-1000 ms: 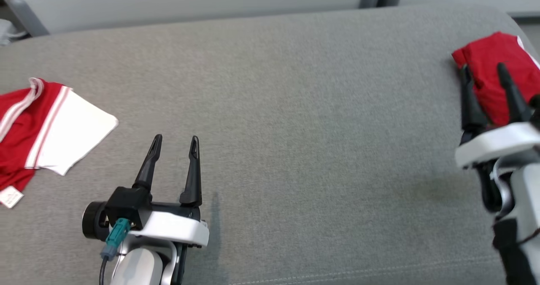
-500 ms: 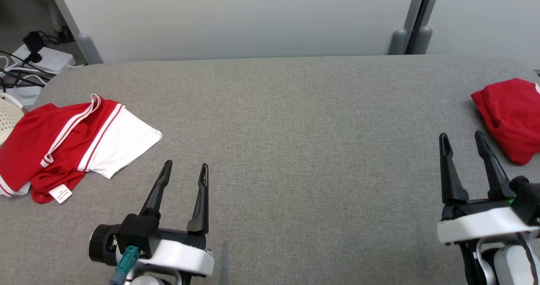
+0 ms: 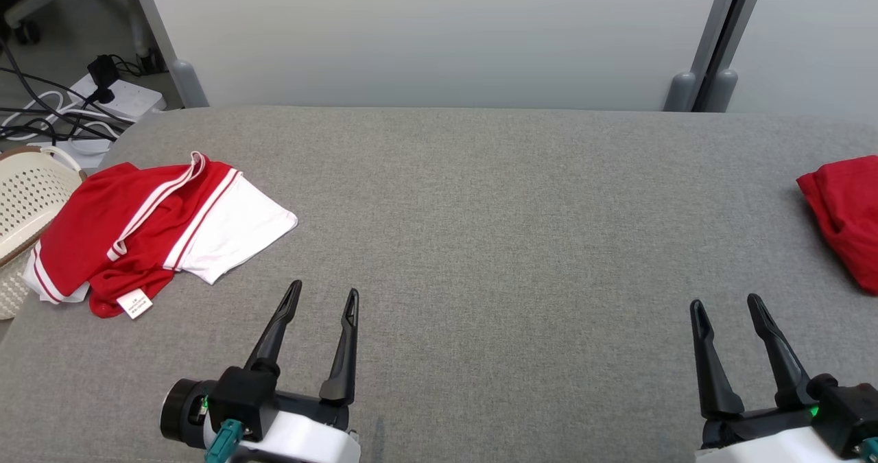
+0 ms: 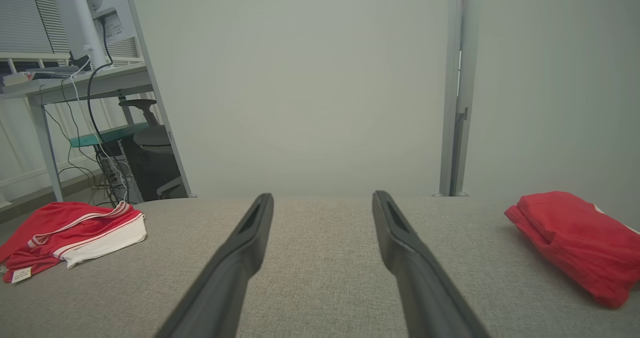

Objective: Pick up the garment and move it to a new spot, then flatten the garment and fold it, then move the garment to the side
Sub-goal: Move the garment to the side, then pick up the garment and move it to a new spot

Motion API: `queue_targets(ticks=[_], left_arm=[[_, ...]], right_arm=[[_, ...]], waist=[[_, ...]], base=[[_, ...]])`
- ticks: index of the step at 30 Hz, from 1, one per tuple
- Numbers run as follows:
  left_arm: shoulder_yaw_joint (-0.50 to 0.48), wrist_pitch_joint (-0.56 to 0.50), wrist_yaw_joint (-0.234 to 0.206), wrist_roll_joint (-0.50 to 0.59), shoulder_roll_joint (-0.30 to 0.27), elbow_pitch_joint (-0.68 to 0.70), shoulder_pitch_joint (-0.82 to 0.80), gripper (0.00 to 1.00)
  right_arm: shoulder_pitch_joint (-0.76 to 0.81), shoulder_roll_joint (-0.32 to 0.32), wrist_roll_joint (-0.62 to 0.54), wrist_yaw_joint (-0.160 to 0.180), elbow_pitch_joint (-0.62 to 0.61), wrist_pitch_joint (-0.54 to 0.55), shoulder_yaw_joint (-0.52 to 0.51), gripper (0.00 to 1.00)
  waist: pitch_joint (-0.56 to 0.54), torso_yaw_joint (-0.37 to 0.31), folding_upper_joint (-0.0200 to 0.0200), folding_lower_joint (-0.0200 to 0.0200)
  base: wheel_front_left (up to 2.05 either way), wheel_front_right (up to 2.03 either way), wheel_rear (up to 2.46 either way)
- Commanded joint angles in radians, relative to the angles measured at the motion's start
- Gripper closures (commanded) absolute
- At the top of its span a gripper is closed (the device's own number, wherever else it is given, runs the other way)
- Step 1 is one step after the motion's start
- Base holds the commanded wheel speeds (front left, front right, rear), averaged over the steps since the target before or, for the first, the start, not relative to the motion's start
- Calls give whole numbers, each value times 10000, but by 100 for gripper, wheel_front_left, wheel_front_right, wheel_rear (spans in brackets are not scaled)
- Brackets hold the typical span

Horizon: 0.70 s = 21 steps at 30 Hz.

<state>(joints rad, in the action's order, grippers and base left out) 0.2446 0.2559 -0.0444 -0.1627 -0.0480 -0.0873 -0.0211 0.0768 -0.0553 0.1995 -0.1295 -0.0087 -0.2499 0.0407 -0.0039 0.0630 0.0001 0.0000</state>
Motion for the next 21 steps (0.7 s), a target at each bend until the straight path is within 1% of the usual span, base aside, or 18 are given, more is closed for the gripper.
queue_targets(ticks=[1,14,21], left_arm=[[-302,58,21,125,-24,302,-130,0],[-396,59,5,97,-23,284,-70,0],[-462,59,-137,117,-23,291,-165,0]], right_arm=[[-131,-57,-104,-12,-317,-118,205,0],[-59,41,-71,-12,-263,-118,-126,0],[-155,48,-105,-12,-311,-118,3,0]], waist=[[10,-17,-1,0],[18,-70,-1,0],[94,367,-1,0]], base=[[0,0,0],[0,0,0],[0,0,0]])
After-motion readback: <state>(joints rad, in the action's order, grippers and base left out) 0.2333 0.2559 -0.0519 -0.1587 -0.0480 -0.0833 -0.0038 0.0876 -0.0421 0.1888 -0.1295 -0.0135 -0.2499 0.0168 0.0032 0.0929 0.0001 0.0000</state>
